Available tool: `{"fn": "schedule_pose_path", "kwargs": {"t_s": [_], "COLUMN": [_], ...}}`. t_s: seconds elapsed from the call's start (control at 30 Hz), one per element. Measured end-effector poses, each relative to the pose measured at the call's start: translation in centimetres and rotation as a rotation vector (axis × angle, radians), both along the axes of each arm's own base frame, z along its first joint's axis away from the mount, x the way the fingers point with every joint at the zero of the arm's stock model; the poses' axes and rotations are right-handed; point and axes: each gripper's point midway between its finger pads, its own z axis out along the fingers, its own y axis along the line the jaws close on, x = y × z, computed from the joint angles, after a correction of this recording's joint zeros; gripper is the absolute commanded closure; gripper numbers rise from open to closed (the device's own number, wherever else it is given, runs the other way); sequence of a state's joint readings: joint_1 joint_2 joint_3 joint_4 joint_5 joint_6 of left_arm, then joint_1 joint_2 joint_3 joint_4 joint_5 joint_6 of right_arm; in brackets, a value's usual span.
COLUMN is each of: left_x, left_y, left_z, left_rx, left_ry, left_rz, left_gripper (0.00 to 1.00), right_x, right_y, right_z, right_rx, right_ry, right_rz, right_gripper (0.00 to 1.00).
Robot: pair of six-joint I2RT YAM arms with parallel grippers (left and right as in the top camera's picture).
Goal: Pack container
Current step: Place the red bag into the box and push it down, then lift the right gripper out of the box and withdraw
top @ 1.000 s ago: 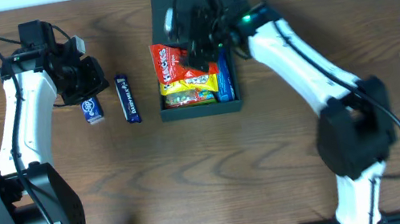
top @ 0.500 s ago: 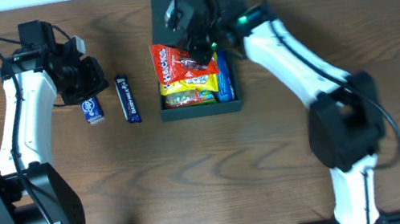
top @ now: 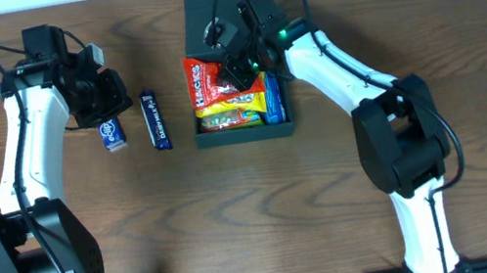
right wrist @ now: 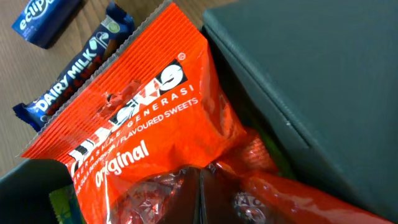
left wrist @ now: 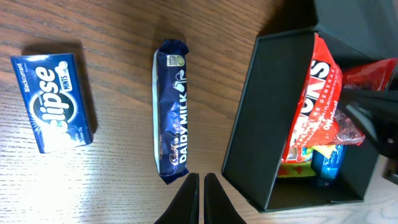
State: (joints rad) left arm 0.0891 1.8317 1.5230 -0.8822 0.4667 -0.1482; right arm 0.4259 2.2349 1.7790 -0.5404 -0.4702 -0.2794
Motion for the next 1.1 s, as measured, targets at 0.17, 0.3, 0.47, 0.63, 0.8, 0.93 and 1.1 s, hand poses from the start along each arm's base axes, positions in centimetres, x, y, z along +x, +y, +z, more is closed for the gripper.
{"fn": "schedule_pose_path", "kwargs": {"t_s": [0.17,0.3,0.47,0.63,0.8,0.93,1.1], "left_x": [0.0,0.0,0.0,0.0,0.0,0.0,0.0], "left_y": [0.0,0.0,0.0,0.0,0.0,0.0,0.0], "left_z": [0.0,0.0,0.0,0.0,0.0,0.0,0.0], "left_rx": [0.000,0.000,0.000,0.000,0.000,0.000,0.000], "left_ry": [0.000,0.000,0.000,0.000,0.001,0.001,0.000], "left_rz": [0.000,0.000,0.000,0.000,0.000,0.000,0.000], "left_gripper": [0.94,0.94,0.94,0.94,0.94,0.94,0.94], "right_x": [0.1,-0.8,-2.0,-1.0,-0.3,0.1,0.1], "right_y": [0.1,1.1,4.0,4.4,4.0,3.8,3.9], "right_z": [5.2,8.2,4.7,-0.4,-1.2,-1.2,-1.0], "right_rx": [0.048,0.116,0.119,0.061,0.036,0.029,0.040], "right_ry": [-0.083,-0.106,-0.050,-0.018,-0.023,-0.027,-0.025], "right_rz": [-0.006,0.036,0.096,0.048,0.007,-0.020,-0.018], "right_gripper": [0.98,0.99,0.98,0.98,0.98,0.99,0.99]}}
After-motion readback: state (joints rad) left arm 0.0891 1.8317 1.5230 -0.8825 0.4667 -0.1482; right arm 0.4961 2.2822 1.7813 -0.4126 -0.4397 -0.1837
